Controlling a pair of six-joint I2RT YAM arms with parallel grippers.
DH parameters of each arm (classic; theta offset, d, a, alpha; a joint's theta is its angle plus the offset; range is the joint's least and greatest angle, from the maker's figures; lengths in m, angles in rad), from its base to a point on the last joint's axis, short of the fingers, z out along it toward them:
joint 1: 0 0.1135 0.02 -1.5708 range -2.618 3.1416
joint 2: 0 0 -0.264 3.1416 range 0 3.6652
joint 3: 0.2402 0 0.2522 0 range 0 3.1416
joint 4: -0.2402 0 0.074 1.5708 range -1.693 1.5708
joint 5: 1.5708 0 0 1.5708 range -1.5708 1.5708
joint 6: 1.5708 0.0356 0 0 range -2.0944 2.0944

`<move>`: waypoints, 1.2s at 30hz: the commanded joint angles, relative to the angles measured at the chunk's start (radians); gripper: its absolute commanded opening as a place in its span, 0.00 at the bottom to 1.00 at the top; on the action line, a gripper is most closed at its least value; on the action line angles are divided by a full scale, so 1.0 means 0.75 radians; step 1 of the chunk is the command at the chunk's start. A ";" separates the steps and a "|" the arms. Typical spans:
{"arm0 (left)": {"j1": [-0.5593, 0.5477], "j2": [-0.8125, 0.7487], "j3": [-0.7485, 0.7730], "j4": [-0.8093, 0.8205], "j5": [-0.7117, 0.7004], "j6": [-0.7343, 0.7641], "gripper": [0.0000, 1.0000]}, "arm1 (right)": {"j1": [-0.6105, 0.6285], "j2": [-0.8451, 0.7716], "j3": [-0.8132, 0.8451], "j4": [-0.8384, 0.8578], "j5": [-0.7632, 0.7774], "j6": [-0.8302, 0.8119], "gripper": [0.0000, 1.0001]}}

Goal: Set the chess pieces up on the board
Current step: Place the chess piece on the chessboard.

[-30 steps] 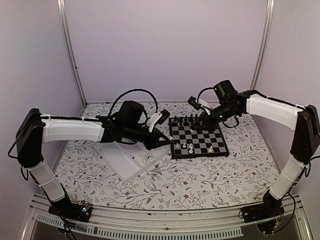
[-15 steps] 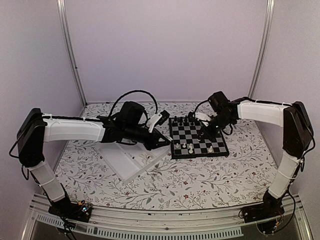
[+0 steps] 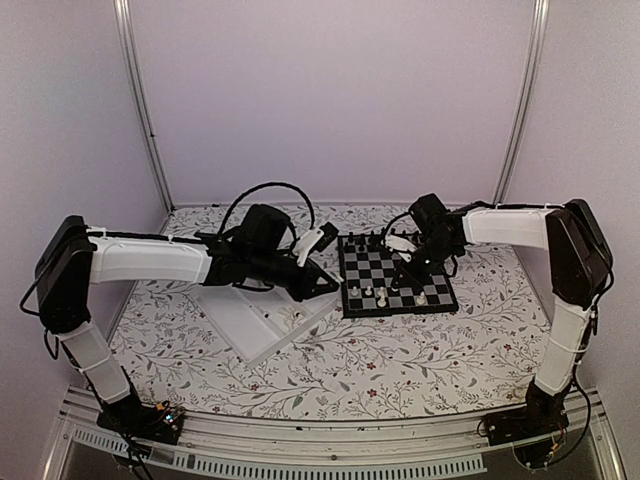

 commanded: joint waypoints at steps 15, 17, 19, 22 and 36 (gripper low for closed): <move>0.020 0.027 -0.031 -0.011 -0.020 -0.037 0.00 | 0.000 0.107 0.002 0.065 0.039 -0.002 0.06; 0.020 0.026 -0.037 -0.004 -0.017 -0.041 0.00 | 0.000 0.116 0.002 0.068 0.043 -0.002 0.08; 0.020 0.028 -0.040 -0.001 -0.015 -0.043 0.00 | 0.001 0.120 0.002 0.072 0.046 -0.002 0.09; 0.020 0.027 -0.046 0.006 -0.011 -0.046 0.00 | 0.000 0.124 0.001 0.083 0.054 -0.002 0.09; 0.020 0.028 -0.001 -0.077 0.070 -0.043 0.01 | 0.002 -0.031 0.044 -0.021 -0.008 -0.034 0.33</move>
